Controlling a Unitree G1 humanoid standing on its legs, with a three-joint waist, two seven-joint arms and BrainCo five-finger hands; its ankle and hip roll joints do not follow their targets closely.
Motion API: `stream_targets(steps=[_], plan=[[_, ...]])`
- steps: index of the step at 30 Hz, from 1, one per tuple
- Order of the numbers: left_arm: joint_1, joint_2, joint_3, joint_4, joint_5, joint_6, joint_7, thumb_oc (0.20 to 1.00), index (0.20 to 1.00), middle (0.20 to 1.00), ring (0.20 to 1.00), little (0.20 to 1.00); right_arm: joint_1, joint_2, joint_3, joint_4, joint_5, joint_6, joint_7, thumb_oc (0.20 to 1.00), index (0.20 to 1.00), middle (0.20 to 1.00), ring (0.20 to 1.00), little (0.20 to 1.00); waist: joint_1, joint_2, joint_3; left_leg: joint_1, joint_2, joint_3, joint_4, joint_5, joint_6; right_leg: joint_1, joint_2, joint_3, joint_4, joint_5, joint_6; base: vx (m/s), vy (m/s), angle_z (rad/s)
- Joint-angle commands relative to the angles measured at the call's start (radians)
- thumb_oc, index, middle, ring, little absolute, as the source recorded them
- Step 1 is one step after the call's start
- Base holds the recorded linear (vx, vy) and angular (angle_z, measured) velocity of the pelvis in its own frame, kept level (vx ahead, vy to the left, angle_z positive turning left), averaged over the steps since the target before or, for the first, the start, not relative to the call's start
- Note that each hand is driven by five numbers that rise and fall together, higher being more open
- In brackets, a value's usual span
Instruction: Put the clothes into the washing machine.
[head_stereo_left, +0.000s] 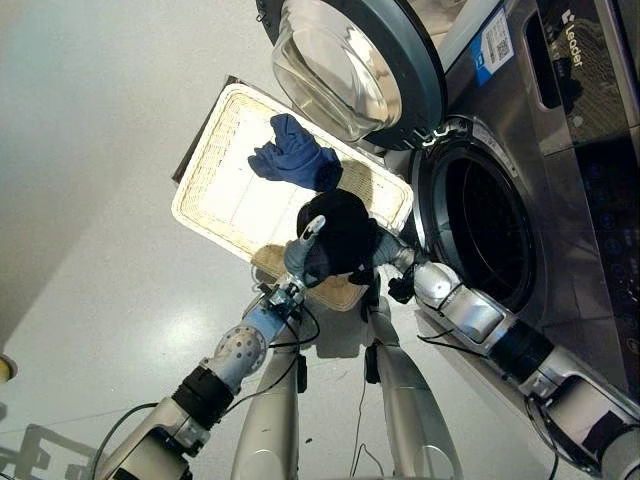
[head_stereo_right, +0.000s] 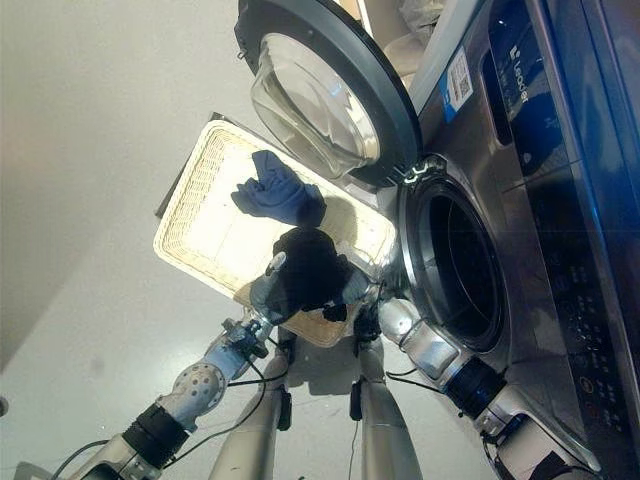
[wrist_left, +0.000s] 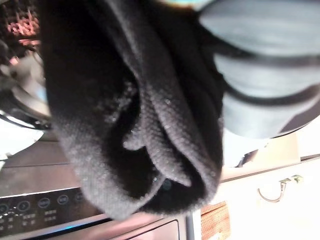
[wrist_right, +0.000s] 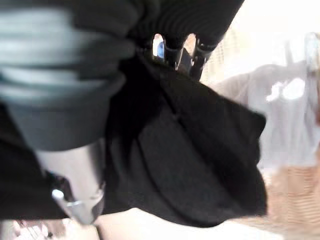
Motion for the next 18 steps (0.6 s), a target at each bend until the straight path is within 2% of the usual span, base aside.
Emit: stream_targets(steps=[1, 2, 3, 4, 5, 6, 7, 11, 12, 13, 14, 16, 17, 18], plan=[[-0.041, -0.071, 0.007, -0.221, -0.009, -0.004, -0.068, 0.2, 0.2, 0.2, 0.2, 0.2, 0.016, 0.023, 0.048, -0.013, 0.094, -0.005, 0.066, 1.0, 1.0, 1.0, 1.0, 1.0, -0.02, 0.012, -0.018, -0.009, -0.1, 0.055, 0.037, -0.075, 0.035, -0.018, 0.035, -0.005, 0.017, -0.036, 0.034, 0.0, 0.0, 0.0], [-0.041, -0.074, 0.006, -0.21, 0.004, -0.002, -0.058, 0.2, 0.2, 0.2, 0.2, 0.2, 0.02, 0.031, 0.05, -0.019, 0.148, 0.013, 0.146, 1.0, 1.0, 1.0, 1.0, 1.0, -0.02, 0.013, -0.018, -0.001, -0.101, 0.053, 0.034, -0.076, 0.036, -0.012, 0.036, -0.003, 0.015, -0.038, 0.034, 0.0, 0.0, 0.0], [-0.044, -0.073, 0.007, -0.208, 0.006, -0.001, -0.056, 0.2, 0.2, 0.2, 0.2, 0.2, 0.018, 0.031, 0.051, -0.021, 0.159, 0.022, 0.159, 1.0, 1.0, 1.0, 1.0, 1.0, -0.02, 0.013, -0.018, -0.006, -0.101, 0.054, 0.036, -0.074, 0.036, -0.016, 0.036, -0.002, 0.016, -0.036, 0.033, 0.0, 0.0, 0.0], [-0.047, -0.07, 0.008, -0.203, 0.014, -0.001, -0.05, 0.2, 0.2, 0.2, 0.2, 0.2, 0.02, 0.031, 0.055, -0.028, 0.194, 0.036, 0.215, 1.0, 1.0, 1.0, 1.0, 1.0, -0.02, 0.013, -0.018, -0.005, -0.103, 0.053, 0.037, -0.074, 0.037, -0.014, 0.036, -0.001, 0.016, -0.036, 0.033, 0.0, 0.0, 0.0], [-0.049, -0.067, 0.007, -0.198, 0.017, 0.002, -0.045, 0.2, 0.2, 0.2, 0.2, 0.2, 0.023, 0.031, 0.06, -0.032, 0.217, 0.04, 0.263, 0.793, 0.793, 0.793, 0.793, 0.793, -0.019, 0.013, -0.018, -0.005, -0.104, 0.051, 0.038, -0.073, 0.038, -0.014, 0.037, 0.0, 0.016, -0.036, 0.033, 0.0, 0.0, 0.0], [-0.05, -0.062, 0.006, -0.196, 0.03, 0.001, -0.033, 0.2, 0.2, 0.2, 0.2, 0.2, 0.025, 0.031, 0.066, -0.043, 0.261, 0.048, 0.3, 0.373, 0.373, 0.373, 0.373, 0.373, -0.018, 0.015, -0.018, -0.005, -0.105, 0.05, 0.038, -0.073, 0.039, -0.014, 0.037, 0.0, 0.016, -0.035, 0.033, 0.0, 0.0, 0.0], [-0.05, -0.057, 0.003, -0.194, 0.045, -0.006, -0.022, 0.2, 0.2, 0.2, 0.2, 0.2, 0.026, 0.032, 0.068, -0.052, 0.301, 0.055, 0.322, 0.2, 0.2, 0.2, 0.2, 0.2, -0.017, 0.016, -0.018, -0.005, -0.106, 0.049, 0.039, -0.072, 0.039, -0.014, 0.036, 0.0, 0.017, -0.034, 0.033, 0.0, 0.0, 0.0], [-0.05, -0.035, -0.016, -0.171, 0.146, -0.07, 0.052, 0.2, 0.2, 0.2, 0.2, 0.2, 0.044, 0.039, 0.063, -0.074, 0.423, 0.059, 0.364, 0.2, 0.2, 0.2, 0.2, 0.2, -0.016, 0.017, -0.018, -0.004, -0.106, 0.049, 0.045, -0.072, 0.04, -0.012, 0.035, 0.001, 0.019, -0.032, 0.035, 0.0, 0.0, 0.0], [-0.052, -0.018, -0.018, -0.166, 0.224, -0.109, 0.123, 0.2, 0.2, 0.2, 0.2, 0.2, 0.057, 0.038, 0.054, -0.082, 0.479, 0.049, 0.357, 0.2, 0.2, 0.2, 0.2, 0.2, -0.017, 0.018, -0.018, -0.009, -0.106, 0.051, 0.045, -0.069, 0.039, -0.017, 0.034, 0.002, 0.019, -0.028, 0.037, 0.0, 0.0, 0.0], [-0.05, -0.012, -0.018, -0.161, 0.251, -0.121, 0.141, 0.2, 0.2, 0.2, 0.2, 0.2, 0.065, 0.038, 0.049, -0.084, 0.489, 0.048, 0.357, 0.2, 0.2, 0.2, 0.2, 0.2, -0.017, 0.018, -0.018, -0.004, -0.105, 0.051, 0.043, -0.07, 0.039, -0.013, 0.034, 0.001, 0.018, -0.029, 0.038, 0.0, 0.0, 0.0], [-0.048, 0.009, -0.017, -0.145, 0.351, -0.158, 0.221, 0.2, 0.2, 0.2, 0.2, 0.2, 0.082, 0.036, 0.034, -0.089, 0.518, 0.035, 0.351, 0.2, 0.2, 0.2, 0.2, 0.2, -0.018, 0.019, -0.018, -0.007, -0.106, 0.051, 0.043, -0.068, 0.04, -0.015, 0.034, 0.0, 0.017, -0.028, 0.04, 0.0, 0.0, 0.0], [-0.044, 0.026, -0.012, -0.13, 0.486, -0.186, 0.316, 0.2, 0.2, 0.2, 0.2, 0.2, 0.099, 0.034, 0.021, -0.092, 0.532, 0.015, 0.343, 0.2, 0.2, 0.2, 0.2, 0.2, -0.018, 0.021, -0.018, -0.01, -0.107, 0.05, 0.043, -0.067, 0.04, -0.018, 0.036, 0.0, 0.017, -0.027, 0.042, 0.0, 0.0, 0.0], [-0.042, 0.052, -0.003, -0.112, 0.654, -0.192, 0.447, 0.388, 0.388, 0.388, 0.388, 0.388, 0.118, 0.027, 0.003, -0.097, 0.524, -0.007, 0.333, 0.2, 0.2, 0.2, 0.2, 0.2, -0.017, 0.022, -0.018, -0.016, -0.108, 0.048, 0.045, -0.065, 0.04, -0.022, 0.037, 0.0, 0.018, -0.027, 0.043, 0.0, 0.0, 0.0], [-0.039, 0.058, 0.004, -0.107, 0.727, -0.189, 0.489, 0.542, 0.542, 0.542, 0.542, 0.542, 0.123, 0.024, -0.003, -0.099, 0.52, -0.016, 0.329, 0.2, 0.2, 0.2, 0.2, 0.2, -0.017, 0.023, -0.018, -0.017, -0.108, 0.047, 0.045, -0.064, 0.04, -0.023, 0.037, -0.001, 0.019, -0.027, 0.044, 0.0, 0.0, 0.0]])
